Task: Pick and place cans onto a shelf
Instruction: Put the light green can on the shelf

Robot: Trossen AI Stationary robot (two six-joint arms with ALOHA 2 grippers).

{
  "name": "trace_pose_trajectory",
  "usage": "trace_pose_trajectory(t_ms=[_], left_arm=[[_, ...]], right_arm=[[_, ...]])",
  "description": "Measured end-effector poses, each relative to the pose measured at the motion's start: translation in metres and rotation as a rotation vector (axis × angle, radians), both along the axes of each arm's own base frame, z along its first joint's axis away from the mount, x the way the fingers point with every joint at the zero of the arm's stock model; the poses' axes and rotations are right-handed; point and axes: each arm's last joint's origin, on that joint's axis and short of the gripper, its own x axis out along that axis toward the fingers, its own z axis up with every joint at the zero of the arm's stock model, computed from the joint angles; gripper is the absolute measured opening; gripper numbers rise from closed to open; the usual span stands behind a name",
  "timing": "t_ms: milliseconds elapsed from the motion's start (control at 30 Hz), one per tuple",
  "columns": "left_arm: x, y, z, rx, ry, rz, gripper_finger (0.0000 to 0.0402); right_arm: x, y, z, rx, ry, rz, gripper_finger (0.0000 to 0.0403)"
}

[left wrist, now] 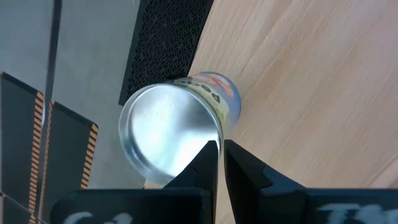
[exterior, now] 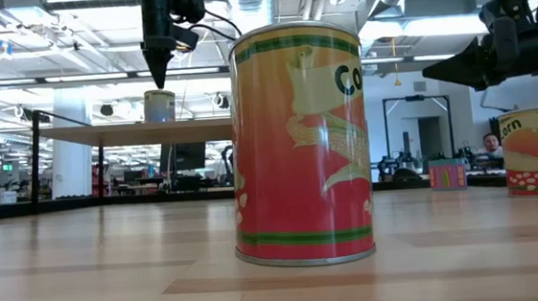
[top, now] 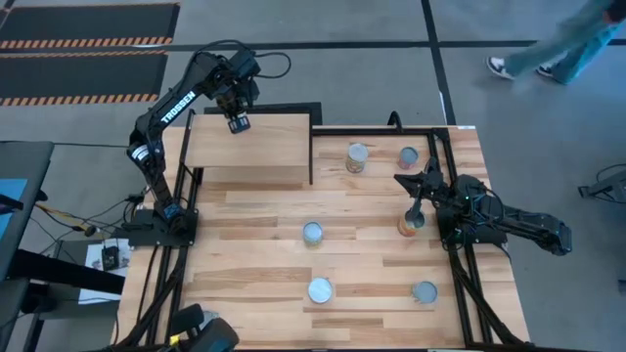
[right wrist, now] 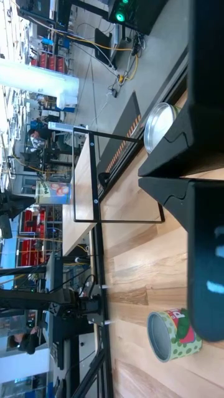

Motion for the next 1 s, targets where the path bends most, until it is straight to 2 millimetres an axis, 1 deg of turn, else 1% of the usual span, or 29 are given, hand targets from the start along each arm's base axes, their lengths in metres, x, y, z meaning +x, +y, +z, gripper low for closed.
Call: trace_pose_trajectory(t_ms=[100,200,333,400,600,667,733,833,933,1000], left_arm=[[-0.005,-0.012,0.013,0.031,-0.03,-0.014,0.0014],[-0.01,-0.03,0.027,0.058,-0.079,-0.05,0.0014],[-0.012,-0.064,0.047,0.057,-0.194,-0.137,0.0014],[-0.009,-0.083,0.056,0.052,-0.259,-0.192,0.0014],[0.001,-0.141,0.082,0.117,-0.471,-0.364,0.0013],[0.004,-0.159,0.087,0.134,-0.544,-0.429,0.0013],[0.005,-0.174,0.087,0.16,-0.594,-0.474,0.0013],[0.005,-0.191,0.077,0.204,-0.633,-0.498,0.0013],[0.003,-0.203,0.059,0.255,-0.662,-0.507,0.0013],[0.001,-0.209,0.043,0.261,-0.69,-0.529,0.0013]], right_arm=[[0.0,0.0,0.0,0.0,0.0,0.0,0.0033],[0.0,0.0,0.0,0.0,0.0,0.0,0.0033],[0.0,0.0,0.0,0.0,0.0,0.0,0.0033],[0.0,0.0,0.0,0.0,0.0,0.0,0.0033],[0.0,0.0,0.0,0.0,0.0,0.0,0.0033],[0.0,0.0,0.0,0.0,0.0,0.0,0.0033],[0.0,0.0,0.0,0.0,-0.001,0.0,0.0033],[0.0,0.0,0.0,0.0,0.0,0.0,0.0033],[0.0,0.0,0.0,0.0,0.0,0.0,0.0033],[0.0,0.0,0.0,0.0,-0.001,0.0,0.0033]])
